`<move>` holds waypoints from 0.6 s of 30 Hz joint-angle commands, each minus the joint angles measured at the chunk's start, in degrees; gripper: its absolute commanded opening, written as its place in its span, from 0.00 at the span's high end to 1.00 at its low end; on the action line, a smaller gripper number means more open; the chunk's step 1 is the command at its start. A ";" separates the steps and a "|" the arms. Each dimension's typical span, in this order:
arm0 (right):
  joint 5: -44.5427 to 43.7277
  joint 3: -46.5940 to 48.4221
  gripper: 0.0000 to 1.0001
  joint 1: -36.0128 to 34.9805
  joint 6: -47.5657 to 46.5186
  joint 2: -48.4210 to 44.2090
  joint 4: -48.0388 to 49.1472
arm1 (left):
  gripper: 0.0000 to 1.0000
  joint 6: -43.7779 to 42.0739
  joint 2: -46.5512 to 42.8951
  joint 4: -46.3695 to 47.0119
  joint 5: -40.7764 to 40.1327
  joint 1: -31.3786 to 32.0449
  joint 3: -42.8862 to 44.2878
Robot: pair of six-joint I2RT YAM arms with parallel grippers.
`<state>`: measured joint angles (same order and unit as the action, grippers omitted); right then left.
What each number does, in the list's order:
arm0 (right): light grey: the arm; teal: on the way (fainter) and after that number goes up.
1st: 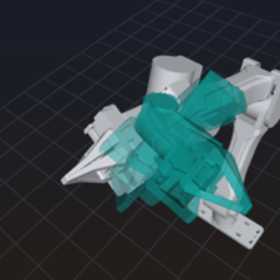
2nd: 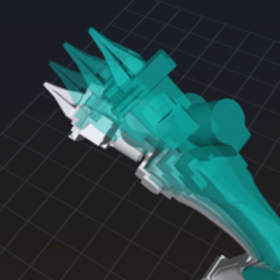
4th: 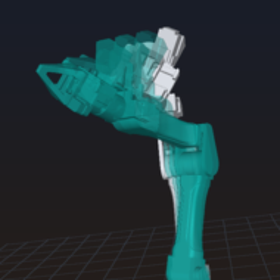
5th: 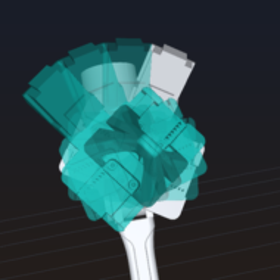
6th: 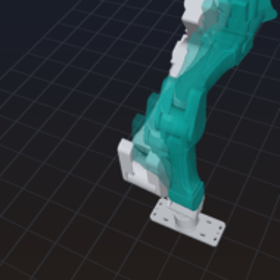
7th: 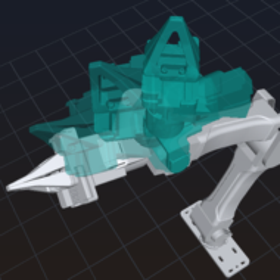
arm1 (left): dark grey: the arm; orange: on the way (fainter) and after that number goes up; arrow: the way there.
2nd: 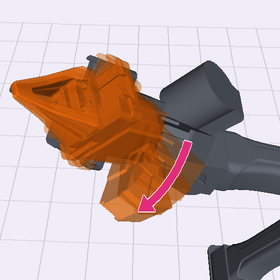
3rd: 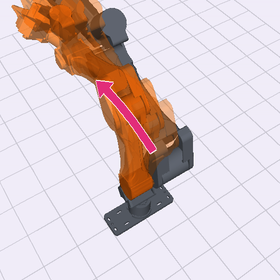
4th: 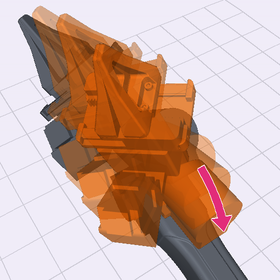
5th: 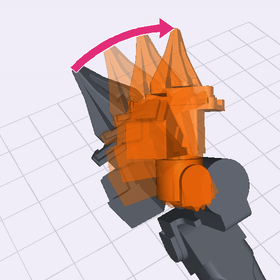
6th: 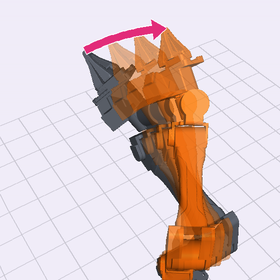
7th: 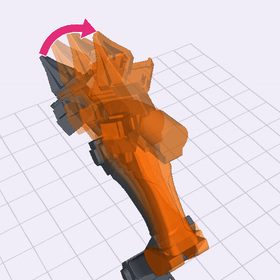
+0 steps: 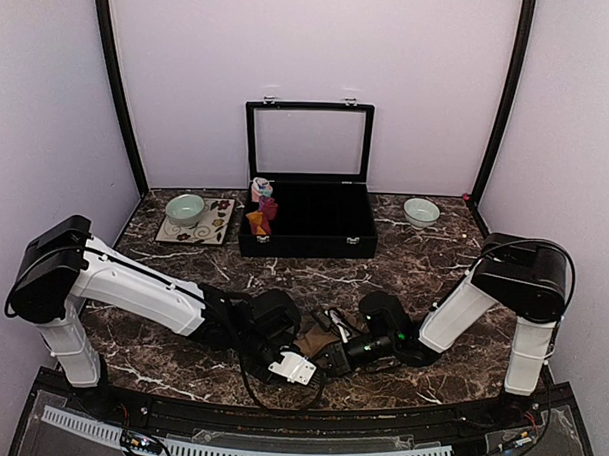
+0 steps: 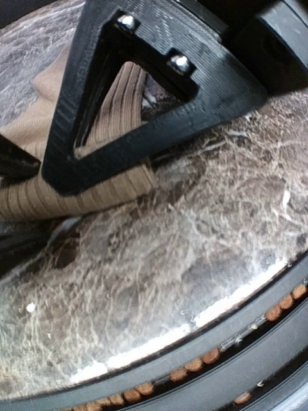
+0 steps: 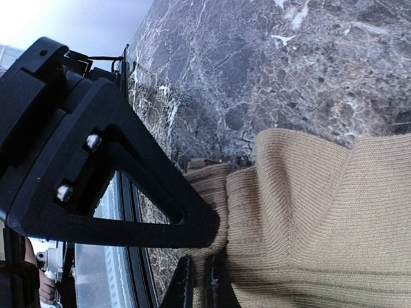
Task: Roll the socks
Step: Roll the sock at the center of the board.
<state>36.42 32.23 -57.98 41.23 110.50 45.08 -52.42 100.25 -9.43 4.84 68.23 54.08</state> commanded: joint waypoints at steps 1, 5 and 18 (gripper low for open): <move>-2.62 -5.25 1.00 0.59 0.30 4.15 -17.47 | 0.73 0.84 1.99 -1.07 -0.85 -0.66 0.15; -2.84 -4.98 0.99 0.58 0.16 3.81 -18.07 | 0.90 1.53 3.49 -2.09 -0.64 -1.31 1.06; -15.65 -3.69 0.03 0.68 -7.17 -9.50 -32.20 | 1.00 2.47 6.71 -10.23 4.53 -5.10 3.36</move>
<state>32.34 30.28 -57.65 38.20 102.00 35.29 -50.85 103.55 -11.31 9.30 65.10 58.17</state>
